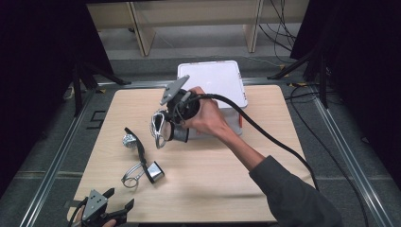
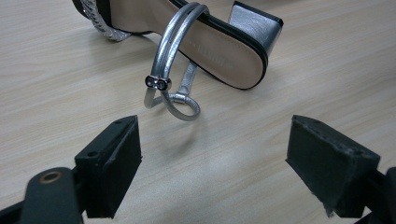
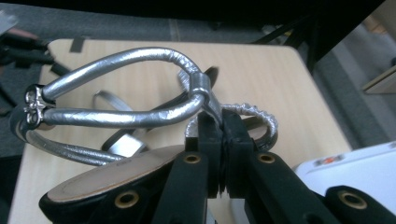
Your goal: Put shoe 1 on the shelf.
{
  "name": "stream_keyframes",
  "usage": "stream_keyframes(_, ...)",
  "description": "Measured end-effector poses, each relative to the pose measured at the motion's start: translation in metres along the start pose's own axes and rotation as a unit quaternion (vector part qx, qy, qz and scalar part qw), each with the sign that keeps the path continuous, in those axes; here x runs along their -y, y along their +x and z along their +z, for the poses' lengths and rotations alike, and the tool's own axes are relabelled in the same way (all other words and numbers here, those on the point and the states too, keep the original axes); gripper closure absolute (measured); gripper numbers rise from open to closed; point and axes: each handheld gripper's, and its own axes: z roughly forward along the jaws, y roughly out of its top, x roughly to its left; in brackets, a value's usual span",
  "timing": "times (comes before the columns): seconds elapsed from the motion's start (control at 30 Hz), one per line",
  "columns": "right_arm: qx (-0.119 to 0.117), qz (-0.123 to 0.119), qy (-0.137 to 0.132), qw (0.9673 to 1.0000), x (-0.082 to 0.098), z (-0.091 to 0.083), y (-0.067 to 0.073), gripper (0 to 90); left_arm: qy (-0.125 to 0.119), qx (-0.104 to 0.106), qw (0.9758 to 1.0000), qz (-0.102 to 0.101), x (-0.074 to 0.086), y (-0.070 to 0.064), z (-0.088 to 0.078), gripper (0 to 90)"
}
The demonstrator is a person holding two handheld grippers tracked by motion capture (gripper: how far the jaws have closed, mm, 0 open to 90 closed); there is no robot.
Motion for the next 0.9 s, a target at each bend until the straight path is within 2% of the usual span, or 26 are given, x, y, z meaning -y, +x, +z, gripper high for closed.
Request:
stream_keyframes(0.07,0.002,0.000,-0.003,1.0000,-0.005,0.000,-0.004,88.5,-0.001,-0.001,1.0000,-0.001,0.000,0.000,0.000,17.2)
stream_keyframes(0.1,0.007,0.007,-0.004,0.9999,-0.011,0.000,-0.007,88.5,0.008,-0.004,0.9999,0.008,0.000,0.001,-0.001,17.2)
stream_keyframes(0.13,0.011,0.003,-0.013,0.9999,-0.015,0.001,-0.013,88.5,0.007,-0.003,0.9999,0.008,0.000,0.001,-0.001,17.2)
stream_keyframes(0.2,0.016,0.020,-0.017,0.9995,-0.024,0.001,-0.021,88.5,0.006,-0.003,1.0000,0.007,0.000,0.001,-0.001,17.2)
stream_keyframes(0.23,0.016,0.018,-0.026,0.9994,-0.028,0.002,-0.027,88.5,0.006,-0.003,1.0000,0.007,0.000,0.001,-0.001,17.2)
stream_keyframes(0.27,0.023,0.011,-0.032,0.9992,-0.032,0.003,-0.033,88.5,0.006,-0.003,1.0000,0.006,0.000,0.001,-0.001,17.2)
stream_keyframes(0.47,0.065,0.011,-0.042,0.9970,-0.051,0.002,-0.062,88.4,-0.005,0.003,1.0000,-0.007,0.001,0.000,0.000,17.2)
stream_keyframes(0.5,0.077,0.020,-0.046,0.9958,-0.055,-0.001,-0.071,88.5,0.000,0.002,1.0000,-0.001,0.001,0.000,0.000,17.2)
stream_keyframes(0.53,0.077,0.020,-0.046,0.9958,-0.055,-0.001,-0.071,88.5,0.005,0.000,1.0000,0.005,0.001,0.001,-0.001,17.2)
stream_keyframes(0.57,0.085,0.025,-0.049,0.9949,-0.058,-0.004,-0.082,88.5,0.003,0.000,1.0000,0.006,0.001,0.001,-0.001,17.2)
stream_keyframes(0.6,0.097,0.022,-0.053,0.9936,-0.058,-0.004,-0.088,88.4,0.003,0.001,1.0000,0.005,0.001,0.001,-0.001,17.2)
stream_keyframes(0.63,0.097,0.022,-0.053,0.9936,-0.058,-0.004,-0.088,88.4,-0.011,0.006,0.9999,-0.012,0.001,-0.001,0.000,17.2)
stream_keyframes(0.67,0.107,0.030,-0.053,0.9924,-0.058,-0.005,-0.093,88.5,-0.003,0.004,1.0000,-0.003,0.001,0.000,0.000,17.2)
stream_keyframes(0.7,0.122,0.041,-0.050,0.9904,-0.056,-0.007,-0.104,88.4,-0.006,0.006,0.9999,-0.008,0.001,-0.001,0.000,17.2)
stream_keyframes(0.73,0.122,0.041,-0.050,0.9904,-0.056,-0.007,-0.104,88.4,-0.008,0.007,0.9999,-0.009,0.001,-0.001,0.000,17.2)
stream_keyframes(0.77,0.131,0.041,-0.051,0.9892,-0.055,-0.007,-0.111,88.5,-0.009,0.008,0.9999,-0.005,0.001,0.000,-0.001,17.2)
stream_keyframes(0.8,0.135,0.050,-0.044,0.9886,-0.053,-0.007,-0.115,88.5,-0.010,0.005,0.9999,-0.002,0.001,-0.001,-0.001,17.2)
stream_keyframes(0.87,0.150,0.051,-0.034,0.9867,-0.050,-0.005,-0.126,88.5,-0.005,0.005,1.0000,-0.002,0.001,0.000,-0.001,17.2)
stream_keyframes(0.9,0.166,0.060,-0.023,0.9839,-0.047,-0.003,-0.135,88.5,0.004,0.005,1.0000,0.007,0.001,0.001,-0.003,17.2)
